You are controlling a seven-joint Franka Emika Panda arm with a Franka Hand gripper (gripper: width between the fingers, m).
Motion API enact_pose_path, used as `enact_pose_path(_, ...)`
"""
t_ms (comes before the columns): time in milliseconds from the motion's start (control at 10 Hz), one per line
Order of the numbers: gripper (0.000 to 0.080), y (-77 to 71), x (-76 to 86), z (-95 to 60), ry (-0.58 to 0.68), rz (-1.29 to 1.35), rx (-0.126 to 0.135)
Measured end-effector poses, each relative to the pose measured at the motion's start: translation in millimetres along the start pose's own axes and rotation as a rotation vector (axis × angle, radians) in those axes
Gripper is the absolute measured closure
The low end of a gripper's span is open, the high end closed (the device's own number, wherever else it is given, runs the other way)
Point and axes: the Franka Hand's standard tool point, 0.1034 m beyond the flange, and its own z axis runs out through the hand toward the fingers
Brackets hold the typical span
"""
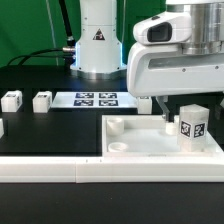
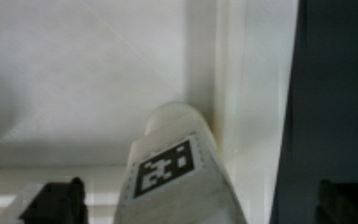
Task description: Assemble square table
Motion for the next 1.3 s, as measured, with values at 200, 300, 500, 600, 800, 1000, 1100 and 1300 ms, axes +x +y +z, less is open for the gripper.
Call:
enact_pose_path(200,0.015,-0.3,1.0,-0.8,0.002,-0.178,-0.02)
enact_pose_path(300,0.015,0.7,1.5,-1.2,0.002,-0.255,-0.023)
enact_pose_path(500,0.017,1.8,1.5,-1.1,0.001,-0.295,-0.024)
enact_pose_path(600,0.033,1.9,1.5,-1.1,0.001,-0.295,-0.024)
enact_pose_path(800,0.0511,3.3,1.7,-1.1,0.001,-0.293,-0.026)
enact_pose_path(1000,0.0509,3.5,1.7,-1.1,0.001,-0.266,-0.025)
enact_pose_path(1100,0.0509,5.0,1.5,-0.9,0.001,-0.246,-0.022)
enact_pose_path(1300,0.0509,3.3,1.3,-0.5,0.007,-0.031,-0.013)
